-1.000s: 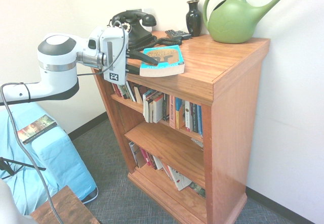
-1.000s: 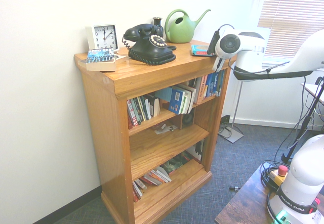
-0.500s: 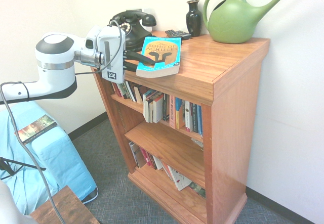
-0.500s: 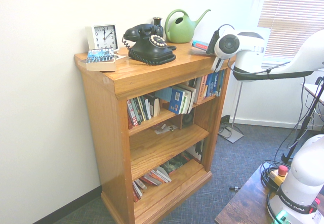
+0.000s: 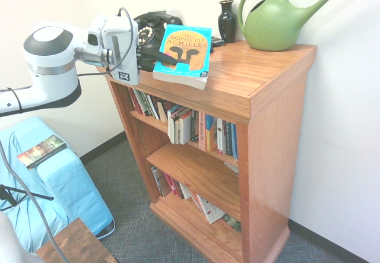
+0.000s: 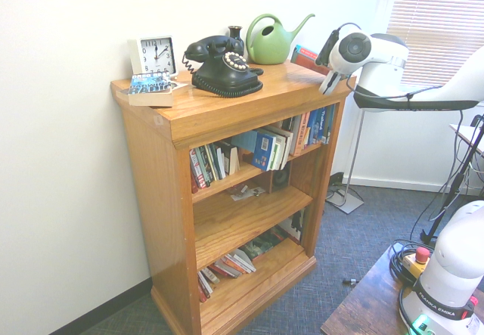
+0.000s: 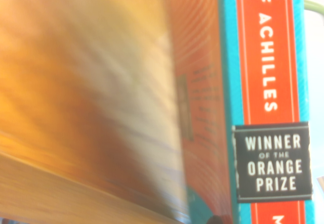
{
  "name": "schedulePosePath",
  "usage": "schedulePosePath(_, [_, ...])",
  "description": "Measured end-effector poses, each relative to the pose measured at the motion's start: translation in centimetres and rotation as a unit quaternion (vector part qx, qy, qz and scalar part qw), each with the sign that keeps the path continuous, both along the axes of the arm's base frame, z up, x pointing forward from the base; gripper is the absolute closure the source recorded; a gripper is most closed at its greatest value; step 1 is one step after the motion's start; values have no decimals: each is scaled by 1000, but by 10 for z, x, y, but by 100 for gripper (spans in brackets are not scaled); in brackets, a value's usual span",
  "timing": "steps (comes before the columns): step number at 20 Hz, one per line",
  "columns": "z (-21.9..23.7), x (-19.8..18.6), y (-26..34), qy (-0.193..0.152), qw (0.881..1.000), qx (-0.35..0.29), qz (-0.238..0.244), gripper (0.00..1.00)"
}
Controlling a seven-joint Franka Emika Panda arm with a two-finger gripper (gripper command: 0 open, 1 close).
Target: Put the book on the shelf
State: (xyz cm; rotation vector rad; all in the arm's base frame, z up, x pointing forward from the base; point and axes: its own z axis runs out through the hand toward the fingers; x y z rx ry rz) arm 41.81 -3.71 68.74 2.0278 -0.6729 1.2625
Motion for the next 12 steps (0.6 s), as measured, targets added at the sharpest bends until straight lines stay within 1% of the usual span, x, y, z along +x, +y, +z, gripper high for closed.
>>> schedulePosePath(2, [9, -25, 6, -16, 1000, 21, 6, 100])
schedulePosePath(4, [7, -47, 12, -22, 999, 44, 15, 100])
schedulePosePath(9, [-27, -76, 36, -18, 992, 112, 51, 100])
schedulePosePath(12, [-45, -96, 59, -19, 988, 136, 71, 100])
